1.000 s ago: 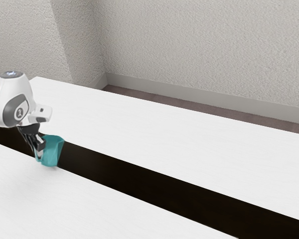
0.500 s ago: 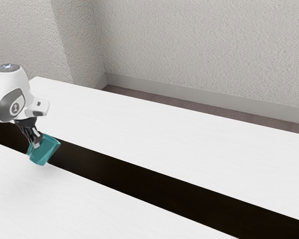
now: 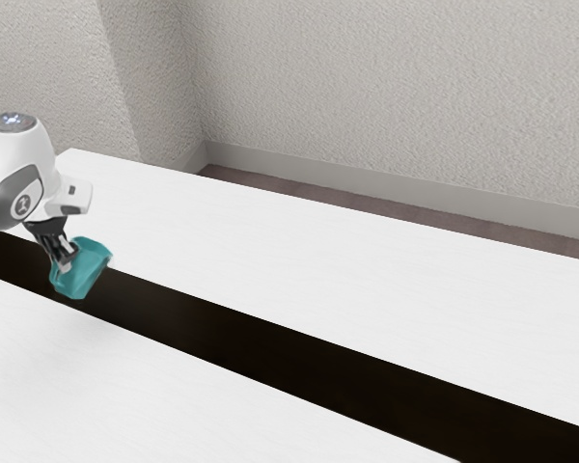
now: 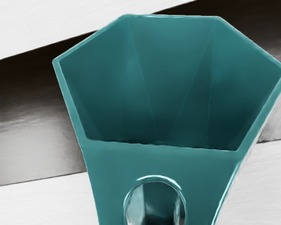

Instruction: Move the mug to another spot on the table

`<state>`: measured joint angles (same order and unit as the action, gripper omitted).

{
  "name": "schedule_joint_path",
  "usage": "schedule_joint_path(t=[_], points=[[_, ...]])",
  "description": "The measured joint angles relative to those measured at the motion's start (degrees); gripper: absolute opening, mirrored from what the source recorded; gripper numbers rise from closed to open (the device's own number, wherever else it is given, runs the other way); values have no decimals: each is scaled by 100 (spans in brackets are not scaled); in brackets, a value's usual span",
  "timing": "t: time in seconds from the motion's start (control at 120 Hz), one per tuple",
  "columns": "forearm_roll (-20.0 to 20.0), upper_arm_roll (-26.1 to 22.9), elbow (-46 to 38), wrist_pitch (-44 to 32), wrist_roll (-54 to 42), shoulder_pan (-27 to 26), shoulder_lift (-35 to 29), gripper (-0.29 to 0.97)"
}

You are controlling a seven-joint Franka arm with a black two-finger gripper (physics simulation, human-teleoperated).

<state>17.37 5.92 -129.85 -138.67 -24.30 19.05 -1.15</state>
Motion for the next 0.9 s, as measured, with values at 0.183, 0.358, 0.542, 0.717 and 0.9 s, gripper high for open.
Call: schedule_joint_path(t=[0.183, 0.358, 0.542, 0.717, 0.9], points=[[-51, -12, -10, -208, 202, 16, -6, -3], [-90, -64, -20, -744, 335, 56, 38, -3], [-572, 49, -82, -1516, 436, -97, 243, -2], [-2149, -130, -279, -1942, 468, -112, 354, -2], [-3250, -330, -670, -2126, 496, -480, 399, -2]])
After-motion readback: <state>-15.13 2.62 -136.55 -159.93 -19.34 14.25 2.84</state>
